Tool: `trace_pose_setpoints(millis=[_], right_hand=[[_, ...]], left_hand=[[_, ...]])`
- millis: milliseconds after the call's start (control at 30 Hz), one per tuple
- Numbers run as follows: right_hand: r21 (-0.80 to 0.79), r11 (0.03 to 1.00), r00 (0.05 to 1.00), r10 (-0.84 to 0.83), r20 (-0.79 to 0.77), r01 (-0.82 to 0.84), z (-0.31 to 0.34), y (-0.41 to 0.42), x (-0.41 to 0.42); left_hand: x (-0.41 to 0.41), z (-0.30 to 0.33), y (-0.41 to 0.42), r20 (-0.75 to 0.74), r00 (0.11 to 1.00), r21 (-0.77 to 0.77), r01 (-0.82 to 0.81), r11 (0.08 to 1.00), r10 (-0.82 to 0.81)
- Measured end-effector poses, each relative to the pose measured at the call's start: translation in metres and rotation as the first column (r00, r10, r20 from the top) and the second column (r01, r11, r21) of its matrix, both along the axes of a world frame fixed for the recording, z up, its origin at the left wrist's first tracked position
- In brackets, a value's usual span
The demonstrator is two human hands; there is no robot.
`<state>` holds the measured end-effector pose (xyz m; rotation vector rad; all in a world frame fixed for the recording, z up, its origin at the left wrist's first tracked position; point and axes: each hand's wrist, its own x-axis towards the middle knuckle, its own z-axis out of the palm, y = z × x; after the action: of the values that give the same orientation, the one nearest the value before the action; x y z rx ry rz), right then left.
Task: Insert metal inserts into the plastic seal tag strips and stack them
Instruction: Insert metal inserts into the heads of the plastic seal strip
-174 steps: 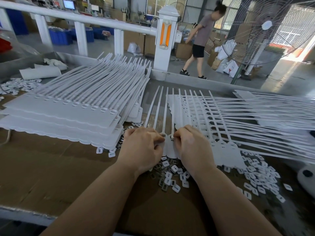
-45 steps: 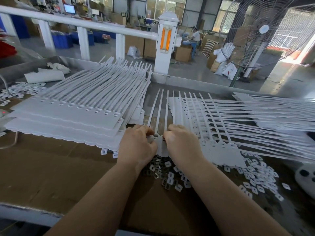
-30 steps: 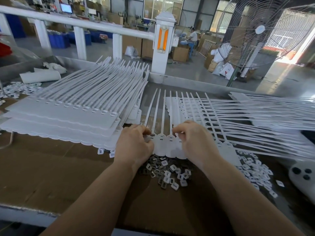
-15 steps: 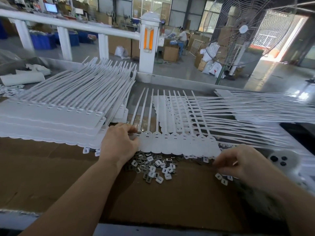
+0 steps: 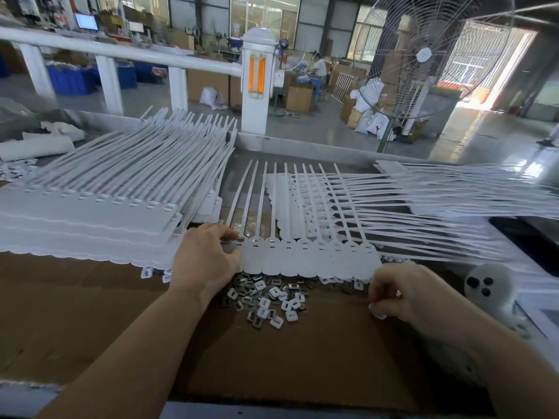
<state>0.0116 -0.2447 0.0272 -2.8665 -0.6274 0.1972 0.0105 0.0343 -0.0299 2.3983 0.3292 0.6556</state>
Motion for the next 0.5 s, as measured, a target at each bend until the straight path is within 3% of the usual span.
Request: trace_pose_setpoints(millis=[233, 500], right_hand=[[0.376, 0.926, 0.985, -0.046, 0.167, -0.021, -0.005, 0.047, 0.007], [0.483, 0.868, 0.961, -0.027, 0.276, -0.114, -0.018, 0.118, 0.022]], left_hand=[[0.000, -0.001, 0.002, 0.004, 1.000, 0.008, 0.018, 1.000, -0.018], [-0.001, 0.000, 0.003, 0.013, 0.999, -0.003, 0.040, 0.999, -0.040]])
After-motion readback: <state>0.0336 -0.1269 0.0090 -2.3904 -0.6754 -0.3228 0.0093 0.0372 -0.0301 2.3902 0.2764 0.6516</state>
